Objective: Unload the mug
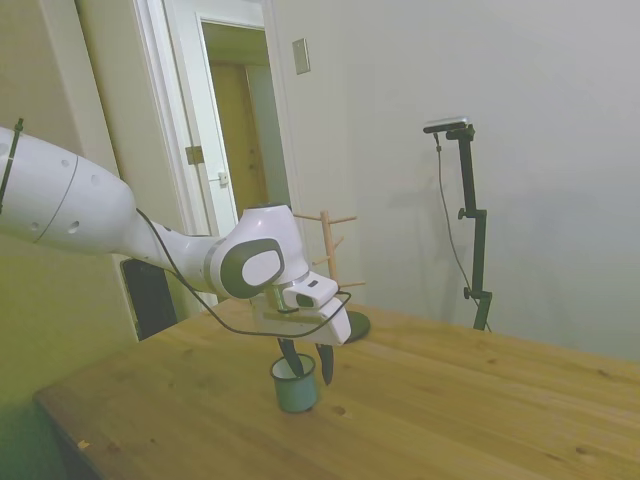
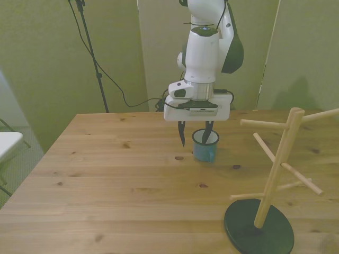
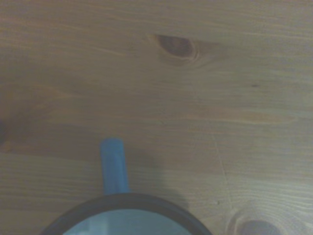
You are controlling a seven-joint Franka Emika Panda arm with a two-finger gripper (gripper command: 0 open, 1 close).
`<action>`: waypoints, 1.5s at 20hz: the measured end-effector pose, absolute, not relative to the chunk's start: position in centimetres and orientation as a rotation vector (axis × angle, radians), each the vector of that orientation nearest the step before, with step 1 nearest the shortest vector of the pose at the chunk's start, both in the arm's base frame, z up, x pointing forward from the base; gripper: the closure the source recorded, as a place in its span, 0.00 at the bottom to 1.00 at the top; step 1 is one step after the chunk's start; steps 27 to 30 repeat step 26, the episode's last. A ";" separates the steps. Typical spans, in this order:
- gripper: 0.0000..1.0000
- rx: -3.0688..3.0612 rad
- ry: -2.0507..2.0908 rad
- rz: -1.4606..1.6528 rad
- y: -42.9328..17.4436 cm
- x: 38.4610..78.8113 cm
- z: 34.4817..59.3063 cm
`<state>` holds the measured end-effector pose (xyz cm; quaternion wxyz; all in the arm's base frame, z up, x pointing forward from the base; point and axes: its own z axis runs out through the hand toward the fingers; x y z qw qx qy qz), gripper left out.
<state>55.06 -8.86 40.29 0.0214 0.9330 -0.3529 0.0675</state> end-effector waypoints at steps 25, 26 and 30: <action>0.00 3.008 -0.914 0.107 -0.7 45.4 47.2; 0.00 3.008 -0.915 0.110 -0.7 45.2 47.3; 0.00 3.008 -0.915 0.110 -0.7 45.2 47.3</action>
